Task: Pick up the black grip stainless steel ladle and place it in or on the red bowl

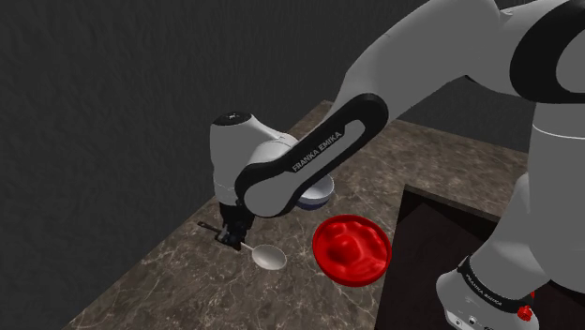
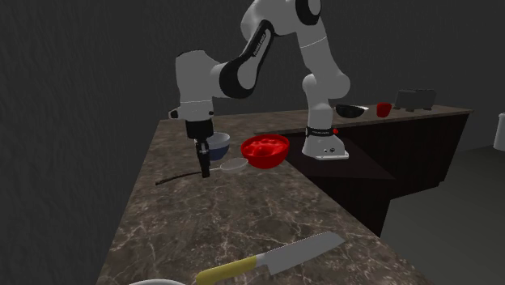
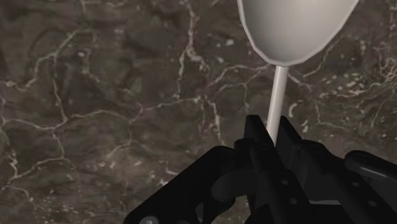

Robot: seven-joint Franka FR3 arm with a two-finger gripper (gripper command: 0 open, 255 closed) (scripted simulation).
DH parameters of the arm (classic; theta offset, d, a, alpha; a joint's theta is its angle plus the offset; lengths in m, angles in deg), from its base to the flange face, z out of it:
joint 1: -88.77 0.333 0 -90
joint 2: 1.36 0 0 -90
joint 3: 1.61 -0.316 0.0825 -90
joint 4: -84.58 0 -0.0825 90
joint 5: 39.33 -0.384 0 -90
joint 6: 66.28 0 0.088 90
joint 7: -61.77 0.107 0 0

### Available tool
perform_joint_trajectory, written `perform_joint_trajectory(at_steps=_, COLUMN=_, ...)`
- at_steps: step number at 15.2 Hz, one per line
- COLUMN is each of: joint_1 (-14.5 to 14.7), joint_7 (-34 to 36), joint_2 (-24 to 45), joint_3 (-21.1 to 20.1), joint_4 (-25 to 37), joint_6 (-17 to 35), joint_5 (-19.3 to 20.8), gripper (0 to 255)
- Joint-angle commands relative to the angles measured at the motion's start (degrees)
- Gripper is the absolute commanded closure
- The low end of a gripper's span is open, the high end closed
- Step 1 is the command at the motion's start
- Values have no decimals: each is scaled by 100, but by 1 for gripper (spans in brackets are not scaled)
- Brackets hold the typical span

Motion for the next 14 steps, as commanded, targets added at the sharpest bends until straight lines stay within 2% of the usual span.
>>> perform_joint_trajectory(at_steps=1, joint_1=-21, joint_7=-16, joint_2=-105, joint_3=-25, joint_4=26, joint_6=-130, joint_5=-39, gripper=255)
perform_joint_trajectory(at_steps=14, joint_1=-126, joint_7=-100, joint_2=-718, joint_3=-148, joint_4=262, joint_6=-952, joint_5=-271, gripper=255)
